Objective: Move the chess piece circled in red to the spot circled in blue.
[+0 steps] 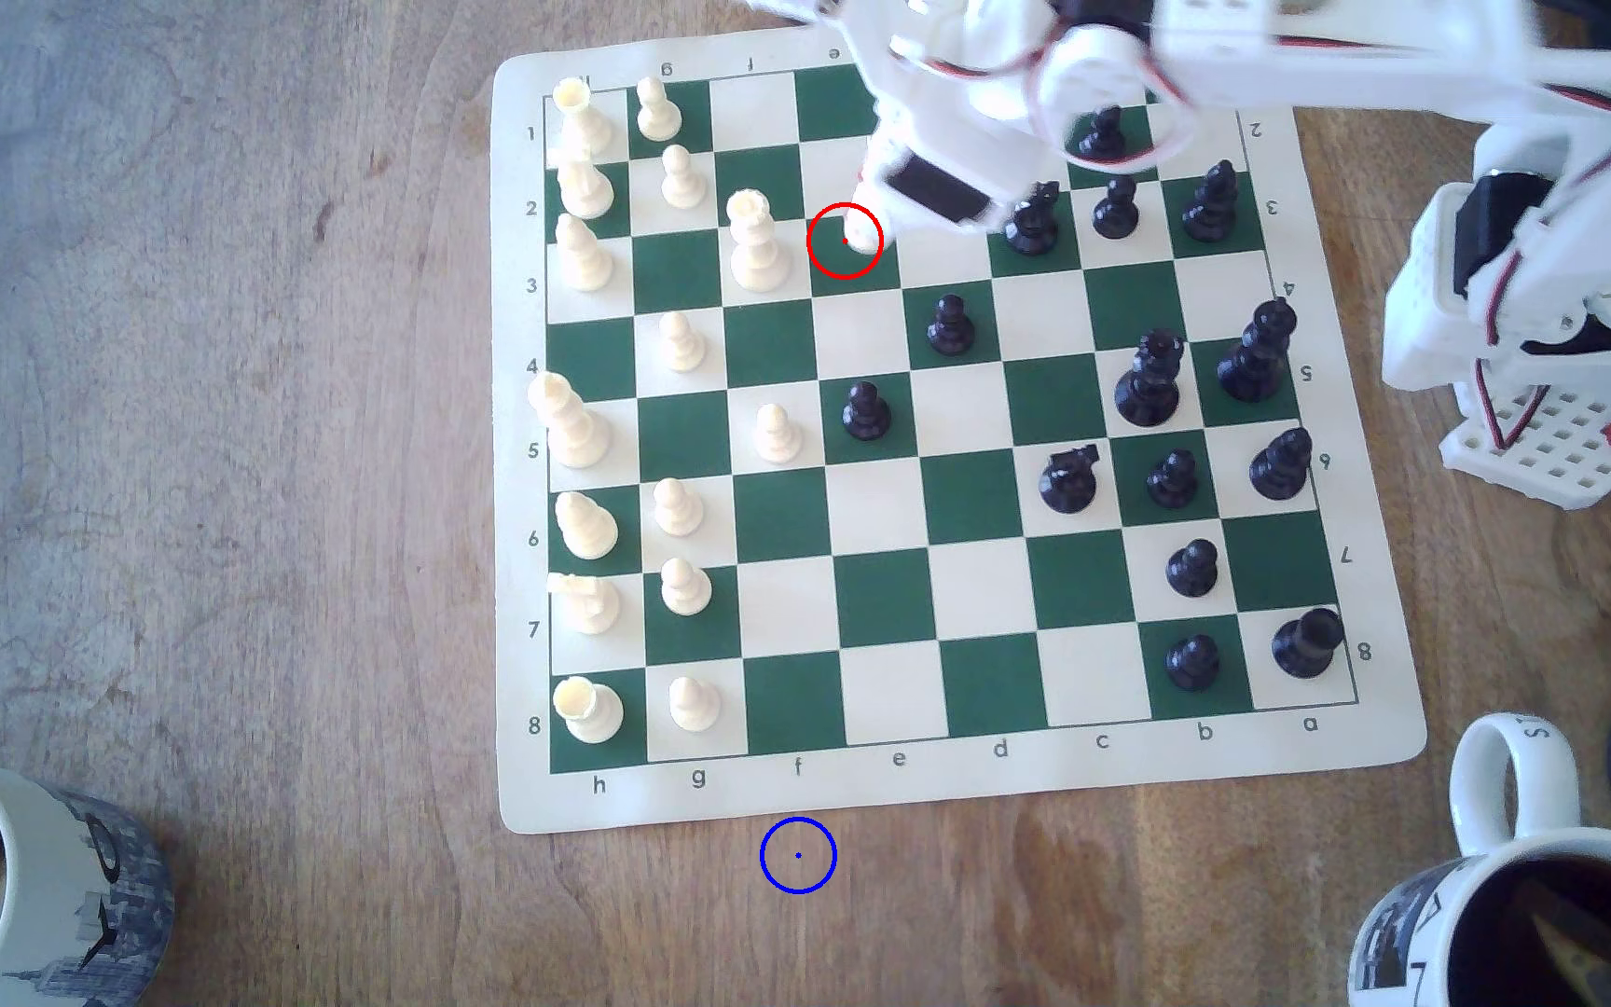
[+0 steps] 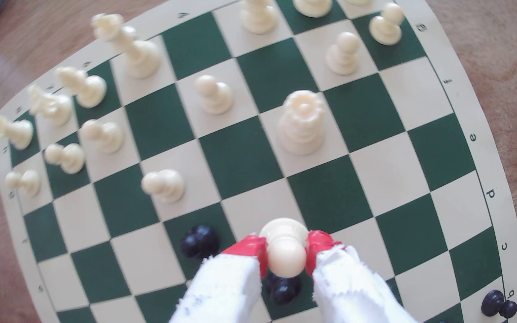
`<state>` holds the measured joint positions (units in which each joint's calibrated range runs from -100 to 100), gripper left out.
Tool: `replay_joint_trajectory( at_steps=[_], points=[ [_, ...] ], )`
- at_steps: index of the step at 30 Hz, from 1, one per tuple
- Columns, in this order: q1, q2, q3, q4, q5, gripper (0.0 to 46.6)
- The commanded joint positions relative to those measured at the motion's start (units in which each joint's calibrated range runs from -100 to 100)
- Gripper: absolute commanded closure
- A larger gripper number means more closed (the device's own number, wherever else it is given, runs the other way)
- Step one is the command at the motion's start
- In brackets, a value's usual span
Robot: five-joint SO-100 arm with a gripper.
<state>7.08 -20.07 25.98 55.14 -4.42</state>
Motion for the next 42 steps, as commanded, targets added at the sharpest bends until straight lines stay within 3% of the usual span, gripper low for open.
replay_joint_trajectory(
  at_steps=[1,4,8,17,26,42],
  points=[
    [-10.64,-13.29,-3.86,4.65,0.44,46.4],
    [-17.91,-14.40,-4.41,3.75,0.15,46.4],
    [-23.39,-10.07,-4.41,-2.81,0.39,46.4],
    [-29.49,9.97,-11.11,-15.42,0.44,46.4],
    [-32.30,27.88,-26.89,-15.83,0.68,46.4],
    [-33.48,39.59,-33.15,-17.38,0.88,45.9]
  ],
)
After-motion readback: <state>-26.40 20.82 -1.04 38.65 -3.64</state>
